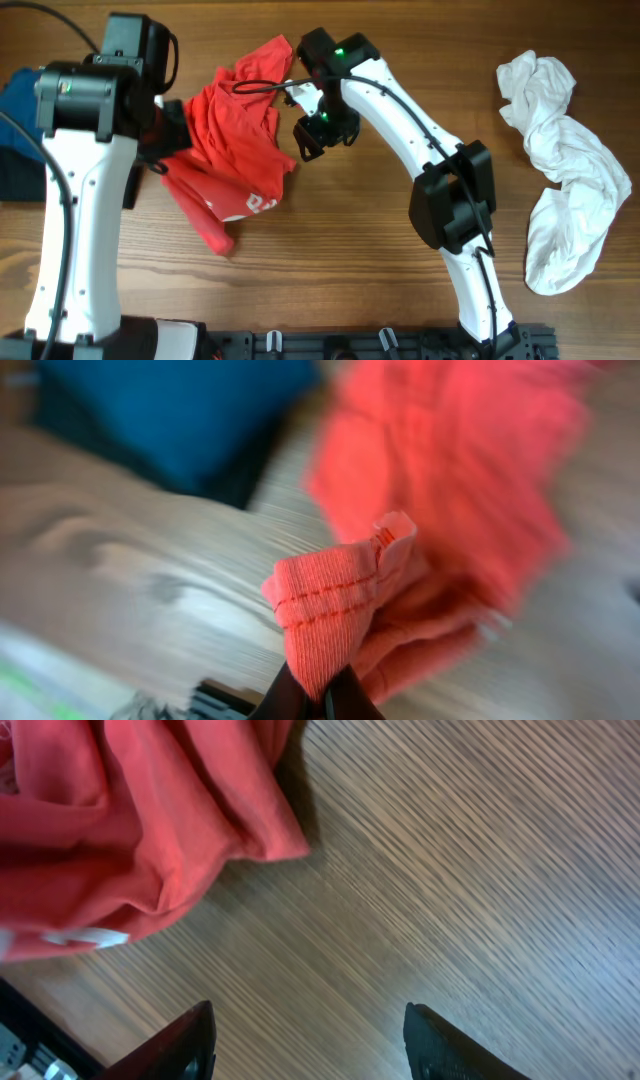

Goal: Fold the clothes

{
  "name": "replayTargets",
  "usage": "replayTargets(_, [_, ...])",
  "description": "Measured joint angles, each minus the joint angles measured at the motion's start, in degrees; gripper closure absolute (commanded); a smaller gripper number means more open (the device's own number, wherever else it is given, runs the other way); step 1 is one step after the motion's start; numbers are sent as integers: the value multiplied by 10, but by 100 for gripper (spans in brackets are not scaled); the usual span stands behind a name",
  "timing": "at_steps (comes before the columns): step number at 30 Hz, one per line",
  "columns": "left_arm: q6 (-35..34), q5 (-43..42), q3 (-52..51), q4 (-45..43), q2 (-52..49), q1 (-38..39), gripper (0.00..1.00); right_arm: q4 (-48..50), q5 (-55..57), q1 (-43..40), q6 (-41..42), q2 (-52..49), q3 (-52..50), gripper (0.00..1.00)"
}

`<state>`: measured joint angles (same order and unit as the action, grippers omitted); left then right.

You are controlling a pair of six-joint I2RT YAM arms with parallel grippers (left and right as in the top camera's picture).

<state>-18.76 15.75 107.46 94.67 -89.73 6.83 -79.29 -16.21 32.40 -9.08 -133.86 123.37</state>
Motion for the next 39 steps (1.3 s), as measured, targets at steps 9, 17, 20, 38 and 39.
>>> replayTargets(9, [-162,192,-1,-63,-7,-144,96,86,1,21,-27,-1,0,35])
replayTargets(17, [-167,204,-1,-101,-7,-167,96,125,2,95,-59,-1,0,37])
replayTargets(20, [-167,207,-1,-108,-7,-167,96,149,12,123,-59,-2,-7,37])
replayTargets(38, [-167,209,-1,-112,-7,-167,96,271,25,165,-2,-9,-120,83])
replayTargets(39, [-167,209,-1,-112,-7,-167,96,271,26,164,-2,-9,-120,84])
